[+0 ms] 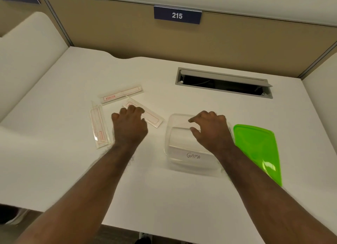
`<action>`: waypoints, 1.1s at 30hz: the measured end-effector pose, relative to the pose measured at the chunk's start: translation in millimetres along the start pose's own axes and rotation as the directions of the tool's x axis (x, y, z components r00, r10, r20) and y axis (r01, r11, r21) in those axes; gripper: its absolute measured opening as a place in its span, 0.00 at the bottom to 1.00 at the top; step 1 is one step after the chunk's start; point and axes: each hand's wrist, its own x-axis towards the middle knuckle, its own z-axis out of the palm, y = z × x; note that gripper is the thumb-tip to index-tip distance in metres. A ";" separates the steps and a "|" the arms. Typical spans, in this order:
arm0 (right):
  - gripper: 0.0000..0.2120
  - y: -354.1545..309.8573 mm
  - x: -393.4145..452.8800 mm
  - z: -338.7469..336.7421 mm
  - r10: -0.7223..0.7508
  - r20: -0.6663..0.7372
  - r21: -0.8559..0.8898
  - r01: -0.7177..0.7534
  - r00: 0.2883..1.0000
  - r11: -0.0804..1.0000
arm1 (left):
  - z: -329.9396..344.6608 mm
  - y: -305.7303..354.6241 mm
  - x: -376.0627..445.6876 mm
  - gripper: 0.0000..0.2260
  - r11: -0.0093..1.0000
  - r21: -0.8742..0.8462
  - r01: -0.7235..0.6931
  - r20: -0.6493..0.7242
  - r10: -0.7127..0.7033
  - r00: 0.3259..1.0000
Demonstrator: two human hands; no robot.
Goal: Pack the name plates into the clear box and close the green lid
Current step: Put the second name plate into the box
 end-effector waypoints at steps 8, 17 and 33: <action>0.21 -85.6 38.8 16.9 -0.245 0.010 0.139 0.242 0.969 0.960 | 8.4 -66.7 -36.2 0.16 0.964 0.071 0.256 0.124 -0.263 0.957; 0.37 -172.7 47.6 75.1 -0.407 0.288 0.030 0.417 0.867 0.909 | 26.7 -89.3 -77.6 0.18 0.951 0.137 0.277 0.262 -0.305 0.916; 0.41 -193.7 61.5 98.0 -0.422 0.292 0.084 0.417 0.858 0.905 | 1.6 -115.6 -80.7 0.11 0.809 -0.258 0.528 0.364 -0.425 0.829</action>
